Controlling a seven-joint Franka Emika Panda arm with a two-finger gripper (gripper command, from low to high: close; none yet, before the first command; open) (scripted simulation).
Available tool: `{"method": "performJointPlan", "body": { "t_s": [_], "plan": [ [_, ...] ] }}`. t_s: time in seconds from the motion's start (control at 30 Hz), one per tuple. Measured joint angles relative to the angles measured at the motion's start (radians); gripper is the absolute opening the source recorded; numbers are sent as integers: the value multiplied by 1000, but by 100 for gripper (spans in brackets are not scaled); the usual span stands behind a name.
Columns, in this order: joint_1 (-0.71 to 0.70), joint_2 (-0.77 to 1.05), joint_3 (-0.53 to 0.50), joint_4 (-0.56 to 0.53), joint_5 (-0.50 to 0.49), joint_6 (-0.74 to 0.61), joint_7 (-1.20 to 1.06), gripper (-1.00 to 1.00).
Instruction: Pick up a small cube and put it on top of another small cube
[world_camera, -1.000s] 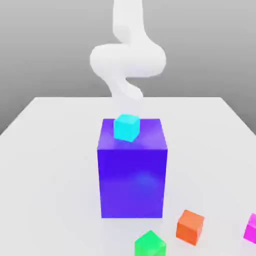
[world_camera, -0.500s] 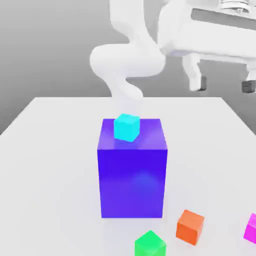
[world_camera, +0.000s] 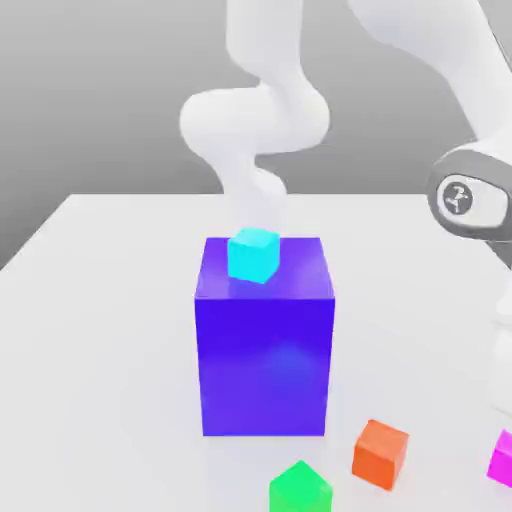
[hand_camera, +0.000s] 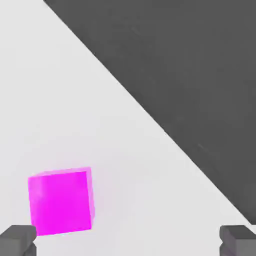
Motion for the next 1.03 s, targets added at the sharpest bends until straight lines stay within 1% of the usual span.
{"method": "performJointPlan", "body": {
  "t_s": [0.13, 0.17, 0.37, 0.43, 0.53, 0.63, 0.8, 0.9, 0.93, 1.03],
  "plan": [
    [52, 145, -51, 31, -61, 96, 37, 0],
    [62, 169, -63, 36, -71, 113, 44, -100],
    [65, 181, -67, 39, -78, 121, 49, -100],
    [52, 145, -49, 30, -60, 94, 36, -100],
    [19, 46, -9, 5, -7, 22, 0, -100],
    [-66, -40, -58, -47, 60, -5, 30, -100],
    [-197, -153, -160, -136, 168, -13, 90, -100],
    [-254, -102, -223, -155, 196, 61, 134, -100],
    [-258, -71, -232, -155, 193, 92, 143, 100],
    [-258, -71, -232, -155, 193, 92, 143, 100]
  ]
}}
